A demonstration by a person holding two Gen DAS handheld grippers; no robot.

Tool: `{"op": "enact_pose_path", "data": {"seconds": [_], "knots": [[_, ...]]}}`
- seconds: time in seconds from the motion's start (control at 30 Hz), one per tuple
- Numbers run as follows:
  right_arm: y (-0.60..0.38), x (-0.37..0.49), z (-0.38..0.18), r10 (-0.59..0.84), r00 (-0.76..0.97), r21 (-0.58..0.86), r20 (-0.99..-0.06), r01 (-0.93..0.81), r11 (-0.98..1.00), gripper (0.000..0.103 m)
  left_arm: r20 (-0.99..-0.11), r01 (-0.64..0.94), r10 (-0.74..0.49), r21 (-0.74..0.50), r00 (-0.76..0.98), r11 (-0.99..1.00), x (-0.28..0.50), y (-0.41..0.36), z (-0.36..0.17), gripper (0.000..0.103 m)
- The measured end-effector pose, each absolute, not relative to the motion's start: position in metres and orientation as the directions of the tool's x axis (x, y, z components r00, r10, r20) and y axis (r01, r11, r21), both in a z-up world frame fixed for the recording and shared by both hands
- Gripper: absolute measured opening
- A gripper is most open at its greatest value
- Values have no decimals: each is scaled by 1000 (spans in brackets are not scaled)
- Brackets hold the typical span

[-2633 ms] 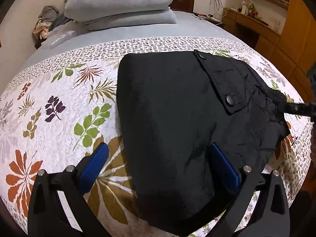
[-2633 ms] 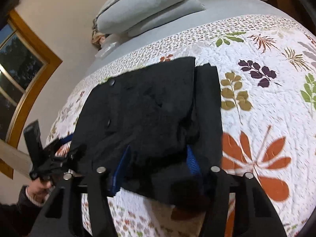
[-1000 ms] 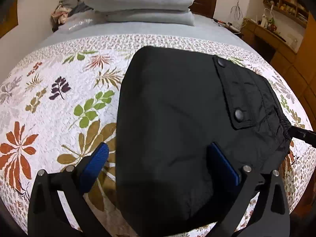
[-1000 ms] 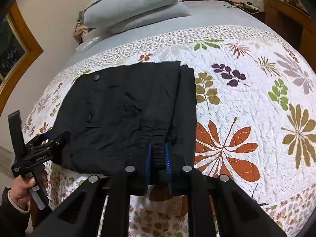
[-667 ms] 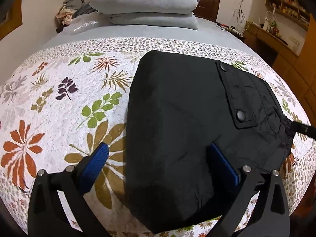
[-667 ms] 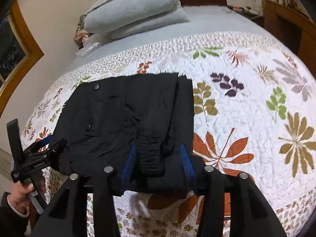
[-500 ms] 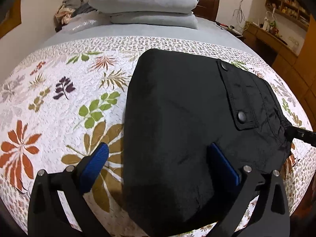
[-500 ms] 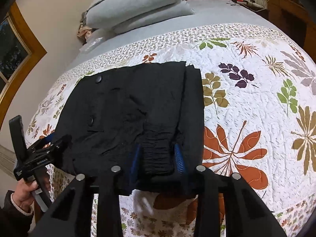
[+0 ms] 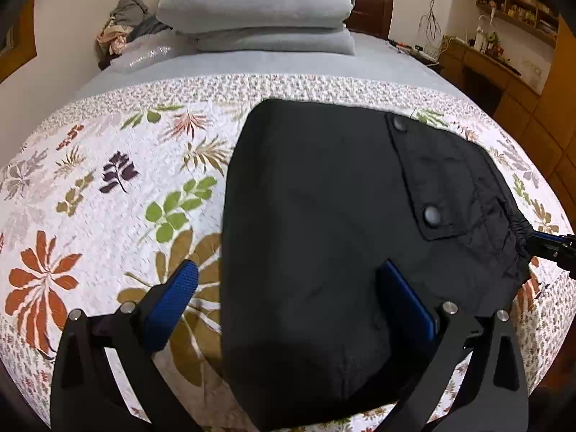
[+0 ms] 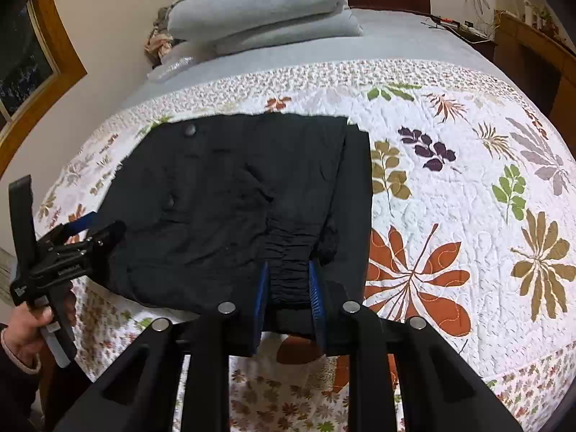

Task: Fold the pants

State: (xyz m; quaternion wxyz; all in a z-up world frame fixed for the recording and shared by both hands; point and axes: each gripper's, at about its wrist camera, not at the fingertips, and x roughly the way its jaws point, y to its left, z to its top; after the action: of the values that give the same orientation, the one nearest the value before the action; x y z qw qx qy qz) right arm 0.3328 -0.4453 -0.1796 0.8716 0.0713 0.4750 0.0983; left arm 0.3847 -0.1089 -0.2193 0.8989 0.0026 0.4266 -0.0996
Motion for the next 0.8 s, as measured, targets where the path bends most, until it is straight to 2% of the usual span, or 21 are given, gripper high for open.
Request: {"op": "enact_pose_path", "data": {"seconds": [0.17, 0.23, 0.3, 0.37, 0.43, 0.47, 0.5, 0.53, 0.6, 0.8], "knots": [[-450, 335, -184, 265, 522, 256, -811, -91, 962, 23, -766, 178, -179, -86, 617, 980, 385, -109, -219, 101], [-450, 332, -178, 261, 538, 249, -802, -97, 964, 27, -762, 176, -174, -79, 624, 981, 382, -109, -214, 101], [-451, 327, -169, 250, 559, 242, -791, -91, 966, 44, -759, 176, -175, -81, 627, 981, 378, -109, -208, 101], [-449, 321, -159, 235, 584, 234, -777, -79, 969, 56, -760, 175, -173, -78, 627, 981, 374, -109, -202, 101], [-440, 311, -145, 205, 619, 188, -758, -93, 978, 61, -753, 178, -178, -82, 633, 981, 367, -110, -192, 101], [-436, 307, -141, 182, 633, 162, -753, -90, 983, 73, -749, 179, -181, -85, 637, 980, 364, -110, -188, 101], [-431, 303, -135, 156, 649, 135, -744, -83, 987, 80, -744, 175, -177, -82, 644, 981, 358, -111, -181, 101], [-427, 298, -128, 139, 668, 114, -731, -80, 990, 80, -740, 173, -176, -82, 649, 982, 354, -111, -176, 101], [-419, 288, -116, 115, 701, 91, -704, -71, 993, 87, -734, 172, -182, -90, 655, 981, 344, -112, -165, 101], [-408, 258, -94, 106, 735, 130, -670, -24, 991, 90, -713, 145, -171, -98, 680, 985, 309, -110, -135, 101]]}}
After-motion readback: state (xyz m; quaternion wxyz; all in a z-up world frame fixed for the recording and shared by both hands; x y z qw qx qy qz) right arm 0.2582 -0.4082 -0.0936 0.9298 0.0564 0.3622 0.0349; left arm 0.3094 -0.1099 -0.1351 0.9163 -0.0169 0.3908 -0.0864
